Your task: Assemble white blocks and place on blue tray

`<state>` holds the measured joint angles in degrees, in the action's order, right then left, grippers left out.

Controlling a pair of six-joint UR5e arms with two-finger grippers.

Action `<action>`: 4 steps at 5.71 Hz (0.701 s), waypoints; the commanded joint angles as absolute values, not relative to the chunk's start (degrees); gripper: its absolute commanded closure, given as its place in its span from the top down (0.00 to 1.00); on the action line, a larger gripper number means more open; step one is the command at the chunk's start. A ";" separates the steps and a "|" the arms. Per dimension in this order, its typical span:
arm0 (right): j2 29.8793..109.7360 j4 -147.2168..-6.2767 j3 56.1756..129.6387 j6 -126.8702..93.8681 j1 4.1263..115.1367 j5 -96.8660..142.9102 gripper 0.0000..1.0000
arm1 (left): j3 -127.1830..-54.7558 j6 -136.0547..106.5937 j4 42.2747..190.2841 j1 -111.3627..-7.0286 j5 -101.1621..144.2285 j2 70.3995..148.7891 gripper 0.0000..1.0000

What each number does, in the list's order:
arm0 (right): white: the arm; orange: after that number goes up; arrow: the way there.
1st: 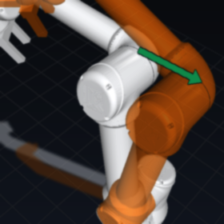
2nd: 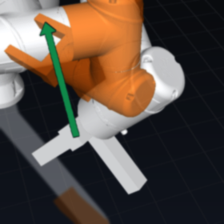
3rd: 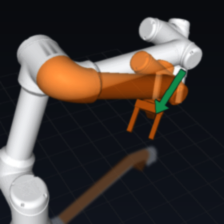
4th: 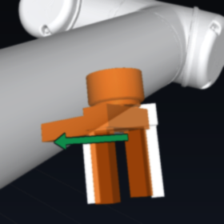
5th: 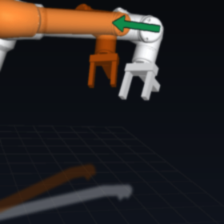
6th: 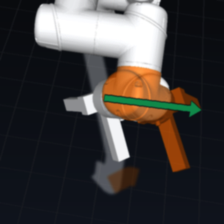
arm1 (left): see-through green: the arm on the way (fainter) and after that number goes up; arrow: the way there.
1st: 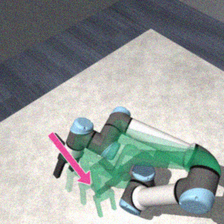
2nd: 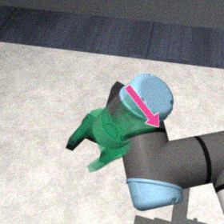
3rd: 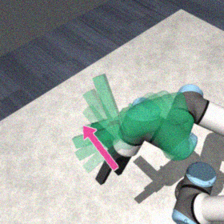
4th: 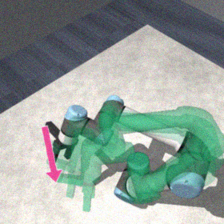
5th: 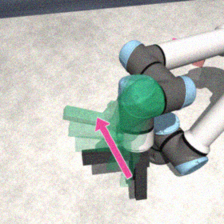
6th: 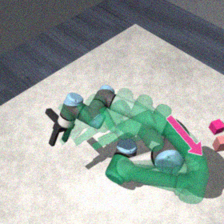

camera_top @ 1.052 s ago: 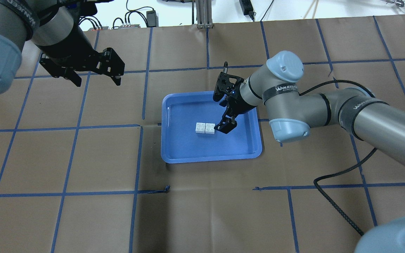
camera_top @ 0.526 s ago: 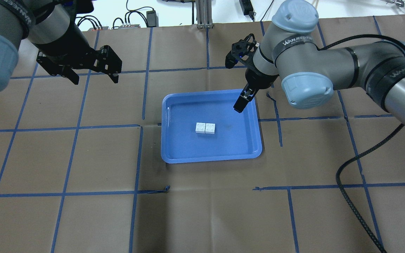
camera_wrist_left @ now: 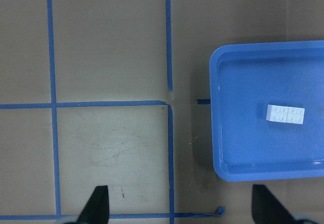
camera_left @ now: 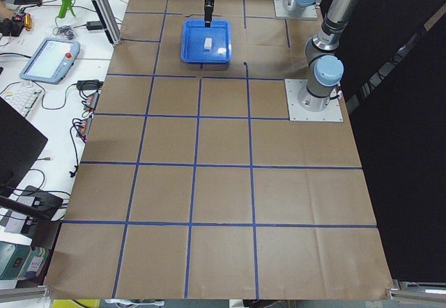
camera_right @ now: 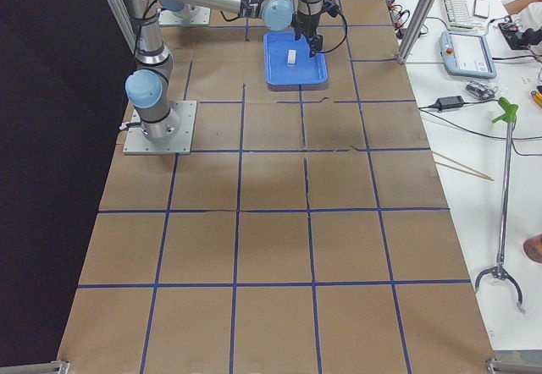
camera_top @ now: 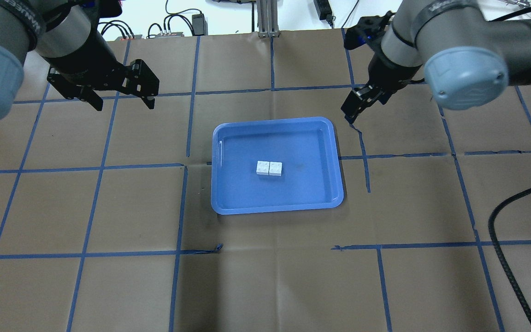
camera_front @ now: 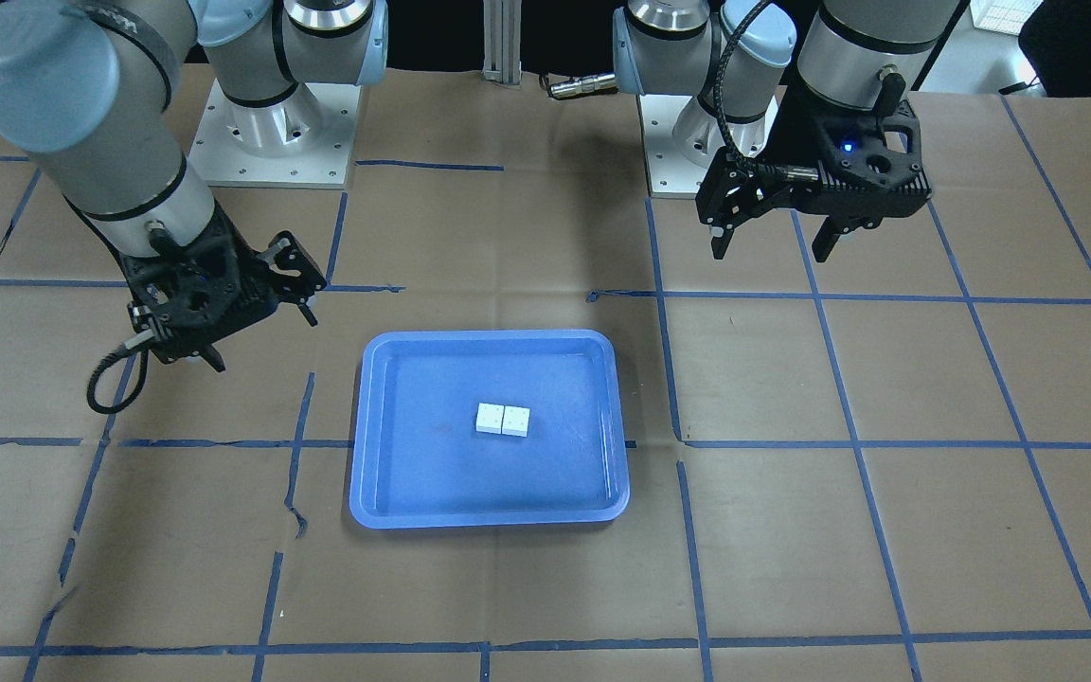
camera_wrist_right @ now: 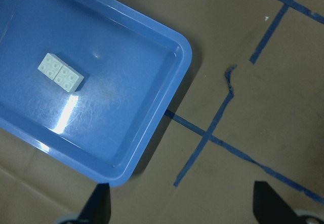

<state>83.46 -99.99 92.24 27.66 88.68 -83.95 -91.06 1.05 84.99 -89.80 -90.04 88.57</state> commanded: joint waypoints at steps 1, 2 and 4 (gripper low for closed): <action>84.90 -91.70 85.38 18.77 87.98 -89.62 1.00 | -91.05 1.05 85.08 -89.91 -90.52 88.33 0.99; 84.90 -86.45 83.17 11.76 87.37 -89.74 1.00 | -91.14 0.88 85.08 -89.83 -90.44 87.81 0.99; 86.73 -84.12 82.26 -1.59 88.41 -89.74 1.00 | -91.14 0.70 84.99 -89.82 -90.00 87.54 0.99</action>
